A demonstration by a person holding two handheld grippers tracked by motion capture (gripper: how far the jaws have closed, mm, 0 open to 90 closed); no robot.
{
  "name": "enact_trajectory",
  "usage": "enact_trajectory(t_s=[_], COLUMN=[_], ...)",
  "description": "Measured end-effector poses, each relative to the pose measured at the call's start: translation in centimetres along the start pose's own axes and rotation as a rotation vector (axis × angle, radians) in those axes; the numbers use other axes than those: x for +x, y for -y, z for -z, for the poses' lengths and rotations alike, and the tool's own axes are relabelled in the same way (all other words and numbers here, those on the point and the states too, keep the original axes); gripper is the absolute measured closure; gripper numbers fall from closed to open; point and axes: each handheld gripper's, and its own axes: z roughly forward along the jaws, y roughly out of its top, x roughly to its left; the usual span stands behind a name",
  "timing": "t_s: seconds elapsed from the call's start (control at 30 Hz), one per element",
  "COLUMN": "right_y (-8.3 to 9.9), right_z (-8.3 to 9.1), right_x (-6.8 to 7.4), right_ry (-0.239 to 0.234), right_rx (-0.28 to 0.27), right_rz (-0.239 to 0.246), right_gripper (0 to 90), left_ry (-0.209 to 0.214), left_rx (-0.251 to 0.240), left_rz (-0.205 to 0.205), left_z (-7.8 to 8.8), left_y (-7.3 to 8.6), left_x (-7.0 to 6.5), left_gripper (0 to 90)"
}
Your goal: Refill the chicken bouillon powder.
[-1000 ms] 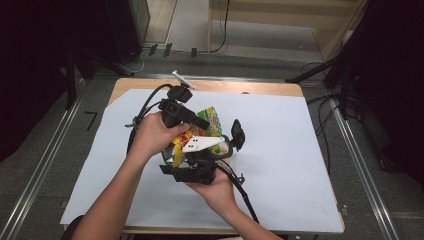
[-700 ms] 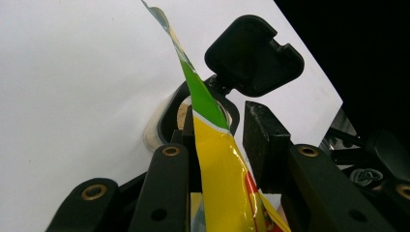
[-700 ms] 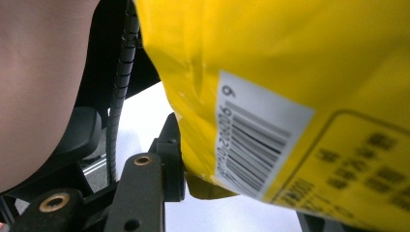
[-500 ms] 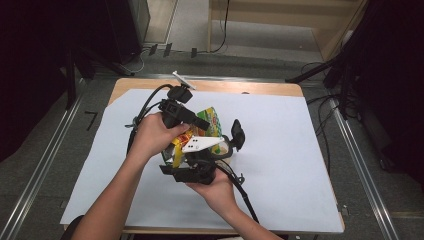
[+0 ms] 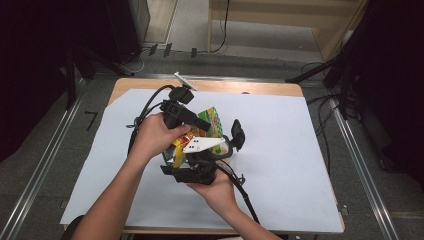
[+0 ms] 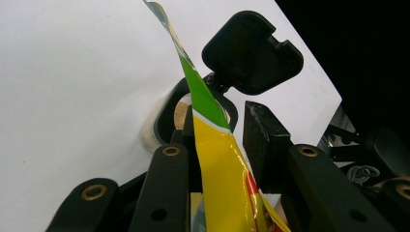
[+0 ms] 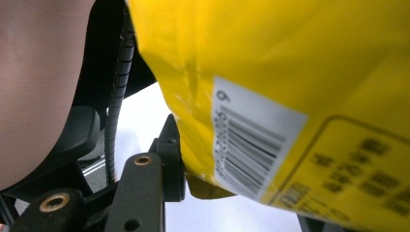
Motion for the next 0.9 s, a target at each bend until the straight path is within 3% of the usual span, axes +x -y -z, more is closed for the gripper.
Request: enact_trajectory(t_s=[0.27, 0.63, 0.9], right_y=[0.08, -0.38, -0.62], right_z=[0.01, 0.32, 0.37], right_x=[0.0, 0.24, 0.32], right_ry=[0.003, -0.007, -0.016], right_rx=[0.001, 0.003, 0.019], right_rz=[-0.002, -0.004, -0.004], right_gripper=[60.2, 60.1, 60.0], left_ry=[-0.002, 0.01, 0.029], left_rx=[0.004, -0.013, 0.0], left_rz=[-0.007, 0.006, 0.026], left_z=[-0.08, 0.37, 0.34], left_y=[-0.01, -0.05, -0.08], left_x=[-0.09, -0.16, 0.26], left_gripper=[72.4, 72.4, 72.3])
